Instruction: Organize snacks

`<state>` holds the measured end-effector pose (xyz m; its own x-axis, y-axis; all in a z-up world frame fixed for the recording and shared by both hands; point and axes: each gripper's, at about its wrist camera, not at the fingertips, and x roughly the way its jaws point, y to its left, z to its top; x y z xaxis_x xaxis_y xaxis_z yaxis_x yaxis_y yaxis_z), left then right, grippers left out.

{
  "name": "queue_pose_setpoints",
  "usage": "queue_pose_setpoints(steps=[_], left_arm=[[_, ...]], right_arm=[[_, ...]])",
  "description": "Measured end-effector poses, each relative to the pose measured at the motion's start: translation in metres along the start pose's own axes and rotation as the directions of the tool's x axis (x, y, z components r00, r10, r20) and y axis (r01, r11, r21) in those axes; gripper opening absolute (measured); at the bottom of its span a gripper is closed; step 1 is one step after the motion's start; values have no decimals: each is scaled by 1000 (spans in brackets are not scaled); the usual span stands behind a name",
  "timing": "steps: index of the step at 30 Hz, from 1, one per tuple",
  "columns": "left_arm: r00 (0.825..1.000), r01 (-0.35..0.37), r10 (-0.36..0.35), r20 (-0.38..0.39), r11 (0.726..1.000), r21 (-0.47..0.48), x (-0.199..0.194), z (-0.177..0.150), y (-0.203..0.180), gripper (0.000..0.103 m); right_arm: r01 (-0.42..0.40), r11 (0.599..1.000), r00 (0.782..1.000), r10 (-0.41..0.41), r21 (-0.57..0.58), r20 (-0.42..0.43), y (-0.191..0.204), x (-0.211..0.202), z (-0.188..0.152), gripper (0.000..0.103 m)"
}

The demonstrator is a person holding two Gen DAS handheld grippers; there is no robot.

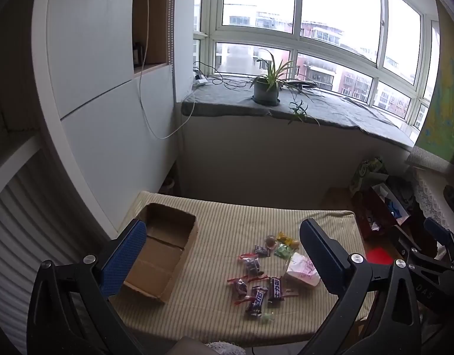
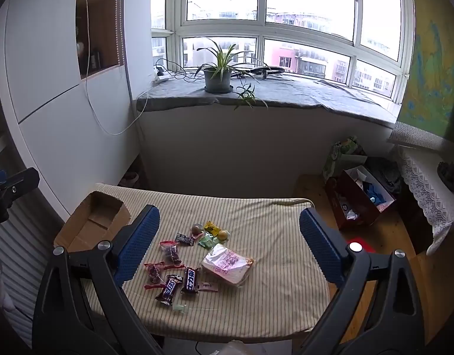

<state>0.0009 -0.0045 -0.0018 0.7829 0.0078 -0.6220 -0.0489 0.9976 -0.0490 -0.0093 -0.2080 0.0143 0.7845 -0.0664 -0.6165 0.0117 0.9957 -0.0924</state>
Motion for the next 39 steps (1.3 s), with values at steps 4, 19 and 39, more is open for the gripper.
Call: queue_pose_setpoints(steps=[4, 19, 39], left_arm=[[1000, 3, -3, 1, 1000, 2, -1, 0, 0, 103], [1000, 7, -7, 4, 1000, 5, 1, 4, 1, 103], [1000, 5, -5, 9, 1000, 17, 1, 3, -3, 103]], right_arm=[[2, 1000, 1000, -2, 0, 3, 1, -1, 2, 97], [1, 1000, 1000, -1, -1, 5, 1, -2, 2, 97], [2, 1000, 1000, -2, 0, 7, -2, 0, 5, 97]])
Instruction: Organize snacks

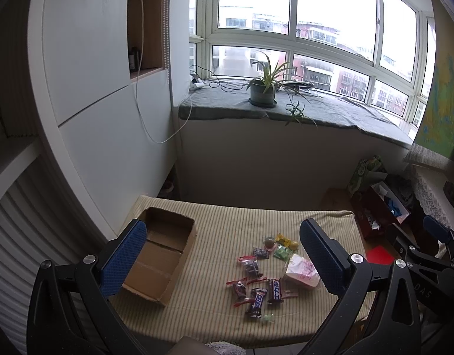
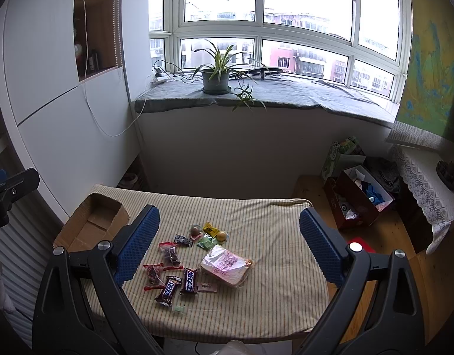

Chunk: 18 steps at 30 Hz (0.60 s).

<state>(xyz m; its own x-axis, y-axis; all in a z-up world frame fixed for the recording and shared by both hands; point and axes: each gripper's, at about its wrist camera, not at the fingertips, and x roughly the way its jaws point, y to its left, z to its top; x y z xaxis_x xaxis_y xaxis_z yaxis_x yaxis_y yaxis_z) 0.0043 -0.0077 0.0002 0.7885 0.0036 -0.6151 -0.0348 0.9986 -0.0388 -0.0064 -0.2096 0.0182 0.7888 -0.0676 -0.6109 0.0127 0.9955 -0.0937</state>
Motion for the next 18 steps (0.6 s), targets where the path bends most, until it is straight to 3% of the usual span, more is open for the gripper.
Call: queue_pose_setpoints(steps=[18], left_arm=[[1000, 2, -2, -8, 1000, 2, 2, 2, -2, 103]], right_arm=[[-1, 1000, 1000, 1, 4, 0, -1, 0, 1, 97]])
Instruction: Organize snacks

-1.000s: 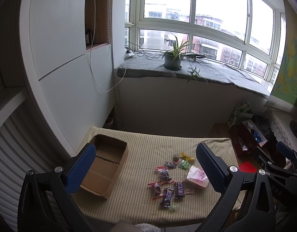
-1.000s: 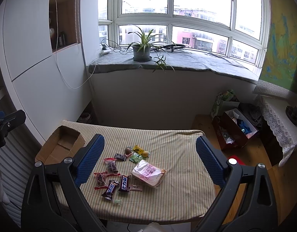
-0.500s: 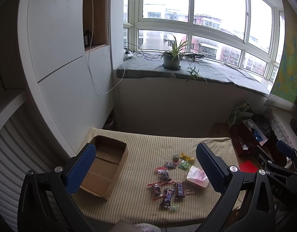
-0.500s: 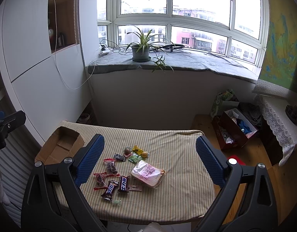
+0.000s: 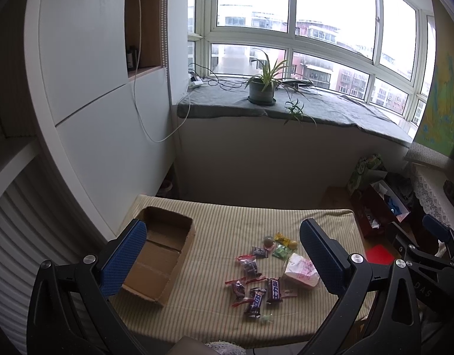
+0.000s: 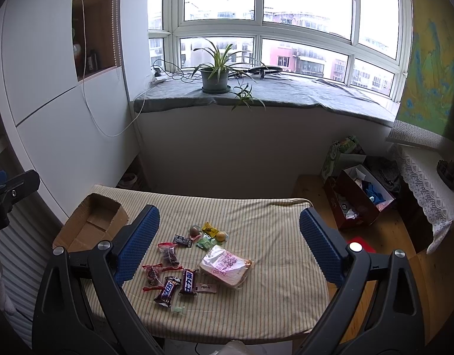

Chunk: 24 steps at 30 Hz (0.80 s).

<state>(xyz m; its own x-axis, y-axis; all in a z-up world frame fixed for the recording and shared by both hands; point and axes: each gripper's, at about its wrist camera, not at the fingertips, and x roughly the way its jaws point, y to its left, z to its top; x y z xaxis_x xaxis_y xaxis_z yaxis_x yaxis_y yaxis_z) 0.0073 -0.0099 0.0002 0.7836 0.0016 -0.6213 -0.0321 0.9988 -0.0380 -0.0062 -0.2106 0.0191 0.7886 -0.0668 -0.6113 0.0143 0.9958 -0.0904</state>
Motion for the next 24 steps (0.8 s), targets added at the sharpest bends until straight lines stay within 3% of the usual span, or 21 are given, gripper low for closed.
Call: queue_pose_setpoints(steps=[12, 18, 24], left_arm=[[1000, 5, -5, -16, 1000, 4, 4, -1, -2, 103], [997, 46, -47, -62, 999, -17, 12, -5, 3, 103], [994, 31, -32, -105, 999, -8, 24, -15, 5, 103]], right_arm=[[4, 1000, 1000, -4, 6, -7, -5, 1, -3, 97], [12, 1000, 1000, -12, 15, -14, -9, 7, -11, 97], [19, 1000, 999, -18, 21, -40, -11, 14, -19, 97]])
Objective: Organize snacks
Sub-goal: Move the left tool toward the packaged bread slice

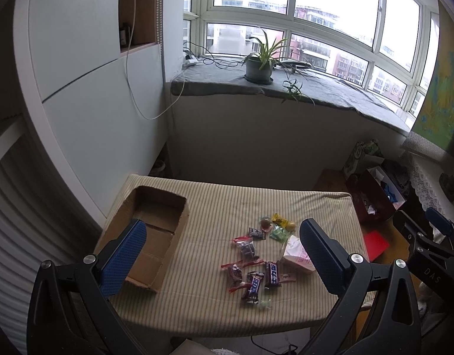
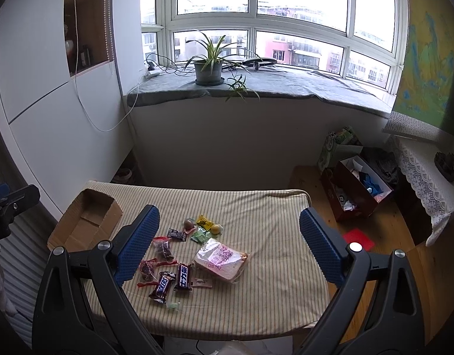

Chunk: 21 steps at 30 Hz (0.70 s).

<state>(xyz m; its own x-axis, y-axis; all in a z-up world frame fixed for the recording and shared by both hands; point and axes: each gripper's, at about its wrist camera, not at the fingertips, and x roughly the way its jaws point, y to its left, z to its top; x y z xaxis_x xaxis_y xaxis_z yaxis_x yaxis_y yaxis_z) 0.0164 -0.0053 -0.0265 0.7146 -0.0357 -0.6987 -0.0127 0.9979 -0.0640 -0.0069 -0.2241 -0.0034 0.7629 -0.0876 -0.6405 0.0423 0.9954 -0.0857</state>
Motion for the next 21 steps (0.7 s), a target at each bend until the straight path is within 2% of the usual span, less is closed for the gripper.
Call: queue_pose_setpoints(steps=[5, 10, 14, 17, 21], left_arm=[[997, 21, -21, -76, 1000, 7, 18, -12, 5, 103], [983, 51, -57, -176, 998, -35, 38, -33, 14, 103], [980, 1, -18, -199, 996, -86, 43, -56, 18, 103], [973, -10, -11, -232, 996, -91, 50, -72, 12, 103], [965, -46, 10, -263, 990, -131, 55, -83, 10, 103]], right_arm=[[2, 1000, 999, -2, 8, -37, -4, 13, -12, 97], [-4, 1000, 995, 6, 14, -99, -9, 32, -28, 97], [4, 1000, 989, -3, 11, -147, -11, 45, -42, 97], [9, 1000, 985, -7, 9, -172, -13, 53, -48, 97], [10, 1000, 980, -9, 1, -197, -16, 61, -54, 97]])
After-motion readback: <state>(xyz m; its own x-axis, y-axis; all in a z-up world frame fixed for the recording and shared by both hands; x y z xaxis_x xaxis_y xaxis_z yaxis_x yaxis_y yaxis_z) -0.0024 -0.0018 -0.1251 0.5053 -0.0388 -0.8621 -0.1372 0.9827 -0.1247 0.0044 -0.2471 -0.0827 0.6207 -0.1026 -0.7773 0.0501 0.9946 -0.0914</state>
